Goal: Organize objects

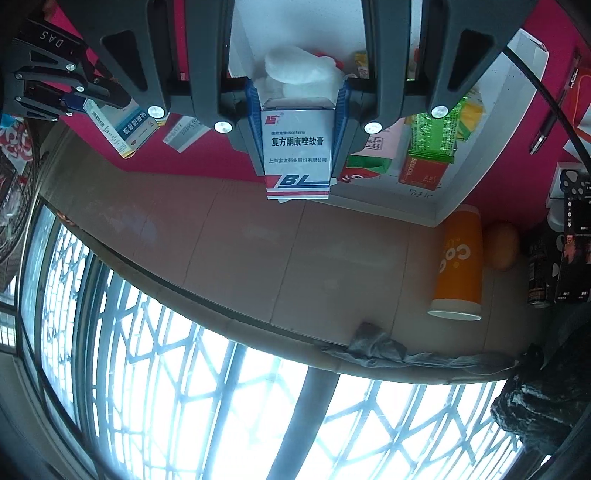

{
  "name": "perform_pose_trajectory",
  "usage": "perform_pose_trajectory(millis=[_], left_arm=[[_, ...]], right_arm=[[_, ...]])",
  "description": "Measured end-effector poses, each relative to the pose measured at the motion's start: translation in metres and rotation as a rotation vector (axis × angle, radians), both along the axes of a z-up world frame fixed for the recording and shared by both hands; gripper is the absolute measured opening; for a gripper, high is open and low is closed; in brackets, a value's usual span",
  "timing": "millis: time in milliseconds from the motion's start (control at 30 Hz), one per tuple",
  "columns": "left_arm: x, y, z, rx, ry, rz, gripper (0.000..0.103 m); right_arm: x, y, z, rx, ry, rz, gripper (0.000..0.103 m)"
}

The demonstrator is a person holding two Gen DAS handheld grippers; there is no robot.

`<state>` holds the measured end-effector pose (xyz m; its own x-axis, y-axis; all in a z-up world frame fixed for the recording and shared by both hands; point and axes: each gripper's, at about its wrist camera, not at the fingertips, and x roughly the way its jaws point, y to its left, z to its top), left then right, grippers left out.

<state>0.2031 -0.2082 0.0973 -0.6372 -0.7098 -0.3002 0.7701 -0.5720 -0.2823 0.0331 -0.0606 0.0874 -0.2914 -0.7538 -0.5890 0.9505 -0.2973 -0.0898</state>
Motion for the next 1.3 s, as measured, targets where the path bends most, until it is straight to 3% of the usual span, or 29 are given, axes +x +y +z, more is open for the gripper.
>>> perform_pose_trajectory(millis=[633,867,1133,1200,1300], left_arm=[[0.058,-0.059,-0.02,0.149,0.135,0.221,0.032],[0.068,-0.066,-0.024,0.171,0.154,0.283,0.032],[0.066,-0.065,-0.024,0.163,0.145,0.286,0.034],[0.067,-0.064,-0.023,0.15,0.152,0.286,0.053],[0.068,-0.06,-0.02,0.125,0.179,0.288,0.083]], right_arm=[[0.067,-0.1,0.01,0.036,0.043,0.192,0.024],[0.08,-0.141,0.002,0.069,0.077,0.203,0.024],[0.082,-0.166,-0.004,0.079,0.071,0.188,0.025],[0.082,-0.167,-0.003,0.072,0.067,0.186,0.027],[0.082,-0.164,-0.001,0.058,0.071,0.176,0.047]])
